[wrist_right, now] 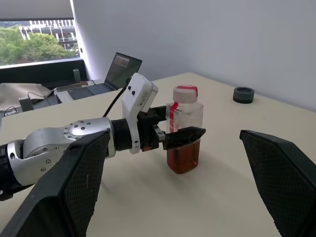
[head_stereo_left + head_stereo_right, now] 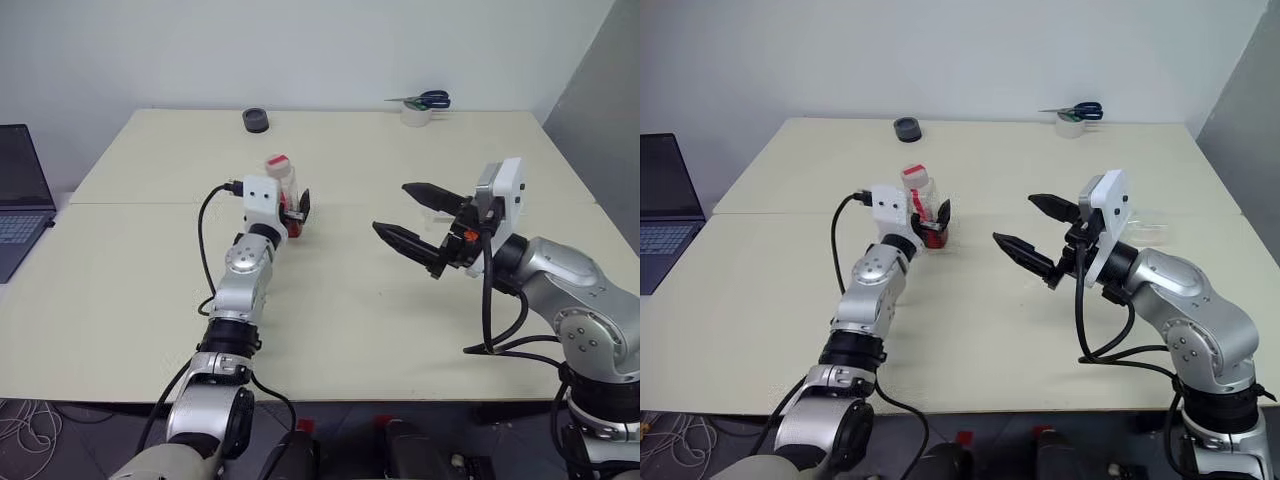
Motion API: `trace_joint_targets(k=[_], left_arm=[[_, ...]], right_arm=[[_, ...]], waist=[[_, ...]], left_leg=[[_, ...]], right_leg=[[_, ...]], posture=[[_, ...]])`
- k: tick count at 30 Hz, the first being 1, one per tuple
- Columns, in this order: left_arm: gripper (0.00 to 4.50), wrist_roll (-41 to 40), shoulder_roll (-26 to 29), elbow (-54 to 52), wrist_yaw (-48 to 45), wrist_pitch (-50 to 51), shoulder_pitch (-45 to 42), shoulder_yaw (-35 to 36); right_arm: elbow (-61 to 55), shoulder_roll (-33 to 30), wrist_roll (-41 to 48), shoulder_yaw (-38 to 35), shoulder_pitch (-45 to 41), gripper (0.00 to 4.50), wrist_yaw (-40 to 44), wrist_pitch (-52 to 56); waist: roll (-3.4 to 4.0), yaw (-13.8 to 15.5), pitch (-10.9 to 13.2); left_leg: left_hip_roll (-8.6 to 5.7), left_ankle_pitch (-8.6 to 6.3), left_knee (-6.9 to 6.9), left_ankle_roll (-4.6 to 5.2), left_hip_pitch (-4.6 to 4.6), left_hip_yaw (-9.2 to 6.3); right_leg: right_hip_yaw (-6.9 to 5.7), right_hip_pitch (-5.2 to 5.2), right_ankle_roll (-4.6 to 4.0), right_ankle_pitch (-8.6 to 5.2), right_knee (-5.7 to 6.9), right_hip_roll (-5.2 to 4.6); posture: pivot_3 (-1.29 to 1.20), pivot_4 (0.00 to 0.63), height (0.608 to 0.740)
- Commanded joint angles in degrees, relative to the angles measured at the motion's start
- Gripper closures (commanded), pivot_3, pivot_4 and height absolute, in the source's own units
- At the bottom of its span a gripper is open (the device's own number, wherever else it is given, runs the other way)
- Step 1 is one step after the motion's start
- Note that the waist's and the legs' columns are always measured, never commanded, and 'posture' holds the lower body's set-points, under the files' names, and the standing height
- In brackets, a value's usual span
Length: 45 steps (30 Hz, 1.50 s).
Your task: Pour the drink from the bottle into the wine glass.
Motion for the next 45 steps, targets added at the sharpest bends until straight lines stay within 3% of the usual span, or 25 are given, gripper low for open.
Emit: trace_joint_targets(k=[1, 45], left_arm=[[0.06, 0.37, 0.56, 1.51, 0.30, -3.09, -2.43, 0.59], [0.06, 0.03, 1.09, 9.55, 0.18, -7.38, -7.28, 1.51]], right_arm=[[-1.49, -0.62, 0.85, -1.87, -0.88, 0.00, -0.56, -0.43], [-1.96, -1.21, 0.60, -2.76, 0.76, 0.00, -2.72, -0.60]], waist=[[0.00, 0.00, 0.00], [-0.01, -0.02, 0.01]], left_leg=[[0.00, 0.00, 0.00, 0.00, 0.00, 0.00], [-0.01, 0.00, 0.00, 0.00, -0.02, 0.00]], right_leg=[[0.00, 0.00, 0.00, 0.00, 0.00, 0.00], [0.00, -0.03, 0.00, 0.00, 0.02, 0.00]], posture=[[0.00, 0.150, 0.740], [0.00, 0.150, 0.740]])
